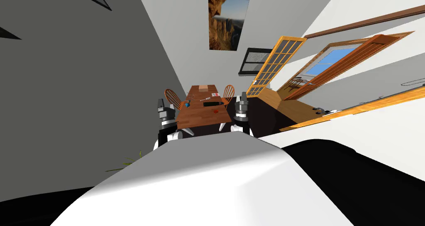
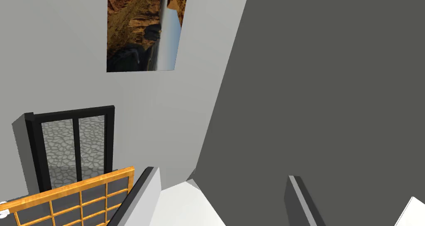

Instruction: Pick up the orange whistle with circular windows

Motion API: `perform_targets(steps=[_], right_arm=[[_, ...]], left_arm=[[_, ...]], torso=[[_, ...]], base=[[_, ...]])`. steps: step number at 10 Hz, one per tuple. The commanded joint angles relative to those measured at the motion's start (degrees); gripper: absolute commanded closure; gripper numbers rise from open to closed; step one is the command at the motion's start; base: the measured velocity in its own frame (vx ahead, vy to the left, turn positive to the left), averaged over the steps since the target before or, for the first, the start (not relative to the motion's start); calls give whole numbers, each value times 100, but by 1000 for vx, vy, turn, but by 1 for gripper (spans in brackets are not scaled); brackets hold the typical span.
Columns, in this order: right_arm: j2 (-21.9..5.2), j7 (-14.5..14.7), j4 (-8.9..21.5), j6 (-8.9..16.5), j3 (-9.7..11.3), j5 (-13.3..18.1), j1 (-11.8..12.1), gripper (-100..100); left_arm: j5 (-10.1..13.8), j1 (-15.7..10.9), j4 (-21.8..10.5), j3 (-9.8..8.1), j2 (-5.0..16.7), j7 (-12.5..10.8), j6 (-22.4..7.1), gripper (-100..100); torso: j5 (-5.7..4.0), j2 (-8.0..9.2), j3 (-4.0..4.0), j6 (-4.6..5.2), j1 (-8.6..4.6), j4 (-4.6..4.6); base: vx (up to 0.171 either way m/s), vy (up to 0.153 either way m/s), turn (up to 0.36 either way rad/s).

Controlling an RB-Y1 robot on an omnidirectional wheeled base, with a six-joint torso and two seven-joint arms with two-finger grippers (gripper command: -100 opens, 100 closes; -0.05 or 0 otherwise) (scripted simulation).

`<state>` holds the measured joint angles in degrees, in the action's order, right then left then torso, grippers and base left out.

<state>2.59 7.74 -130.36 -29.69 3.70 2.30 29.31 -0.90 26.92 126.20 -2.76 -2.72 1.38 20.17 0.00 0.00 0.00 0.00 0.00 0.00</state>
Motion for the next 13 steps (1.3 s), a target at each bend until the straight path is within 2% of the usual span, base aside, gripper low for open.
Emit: perform_targets(steps=[1,6,11,12,13], right_arm=[[-193,-4,14,-19,-23,54,5,-100],[-985,-67,206,-128,-183,477,50,-100],[-1800,-265,710,-240,-325,1169,108,-100],[-1800,-265,710,-240,-325,1169,108,-100],[-1974,-323,858,-254,-336,1329,123,-100]], left_arm=[[0,0,0,0,0,0,0,0],[0,-1,0,1,0,0,0,0],[0,-1,0,1,0,0,0,0],[0,-1,0,0,0,0,0,0],[0,0,0,0,0,0,0,0]], torso=[[0,0,0,0,0,0],[3,11,7,-3,11,3],[3,16,9,-3,11,3],[2,15,9,-2,7,3],[1,11,7,0,3,3]], base=[[-4,13,108],[-24,31,237],[-38,37,385],[-20,16,324],[-14,14,387]])
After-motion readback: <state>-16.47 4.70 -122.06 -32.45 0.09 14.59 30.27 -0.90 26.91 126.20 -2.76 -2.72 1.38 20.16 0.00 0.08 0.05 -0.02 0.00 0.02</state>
